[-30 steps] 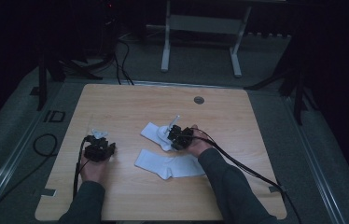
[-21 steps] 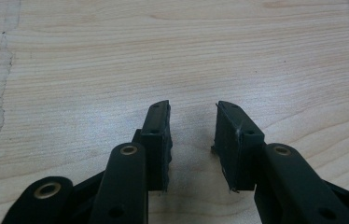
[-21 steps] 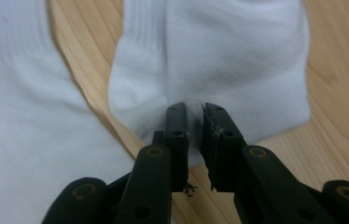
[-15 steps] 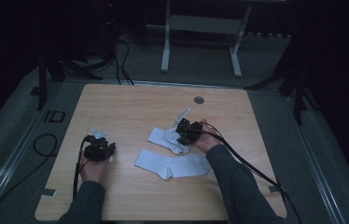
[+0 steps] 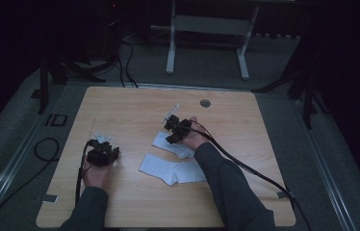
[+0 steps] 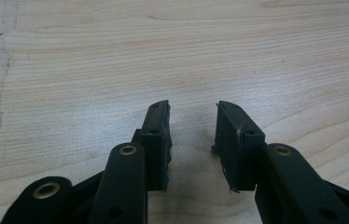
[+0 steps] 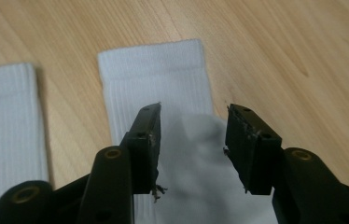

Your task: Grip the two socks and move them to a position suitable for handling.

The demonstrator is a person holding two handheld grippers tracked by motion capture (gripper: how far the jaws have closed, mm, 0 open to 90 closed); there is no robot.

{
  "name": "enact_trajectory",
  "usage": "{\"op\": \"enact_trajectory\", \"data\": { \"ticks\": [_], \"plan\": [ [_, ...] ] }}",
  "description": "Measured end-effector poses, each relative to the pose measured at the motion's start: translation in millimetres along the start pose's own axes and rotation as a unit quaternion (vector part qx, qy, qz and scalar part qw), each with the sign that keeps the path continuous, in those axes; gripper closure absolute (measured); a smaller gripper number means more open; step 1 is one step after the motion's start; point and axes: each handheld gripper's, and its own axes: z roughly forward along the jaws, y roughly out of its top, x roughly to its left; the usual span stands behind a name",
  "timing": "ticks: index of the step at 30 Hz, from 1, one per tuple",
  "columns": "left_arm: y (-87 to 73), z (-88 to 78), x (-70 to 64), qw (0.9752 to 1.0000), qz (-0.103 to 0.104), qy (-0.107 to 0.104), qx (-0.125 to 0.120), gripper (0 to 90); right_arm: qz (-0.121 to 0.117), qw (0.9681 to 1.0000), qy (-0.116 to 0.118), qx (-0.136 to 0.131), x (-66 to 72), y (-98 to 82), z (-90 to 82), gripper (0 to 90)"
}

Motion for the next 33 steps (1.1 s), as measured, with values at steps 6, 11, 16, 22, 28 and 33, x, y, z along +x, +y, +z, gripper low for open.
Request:
{"op": "enact_trajectory", "data": {
  "ticks": [6,11,16,22,28,33],
  "plan": [
    [0.0,0.1,-0.1,1.0000,0.000,-0.001,-0.001,65.3,0.020,0.9995,0.002,0.023,-6.6,-4.2,13.7,75.4],
    [0.0,0.0,0.2,1.0000,0.000,-0.001,0.000,65.3,0.008,0.9999,-0.004,0.007,-4.7,-1.9,0.2,85.8],
    [-0.2,-0.3,1.0,1.0000,-0.002,-0.001,0.000,65.3,-0.001,0.9999,-0.014,0.002,-5.9,-4.2,-22.0,85.0],
    [-0.4,-0.5,0.6,1.0000,-0.002,0.000,0.000,65.2,0.002,0.9995,-0.030,-0.013,-13.3,-20.8,-51.1,83.6],
    [-0.5,-0.3,1.1,1.0000,-0.006,0.001,-0.001,65.2,0.019,0.9988,-0.042,-0.015,-26.3,-48.6,-65.6,83.9],
    [-0.7,-0.7,1.9,1.0000,-0.008,0.002,-0.001,65.3,0.032,0.9981,-0.051,-0.013,-36.2,-72.9,-72.3,84.0]
  ]
}}
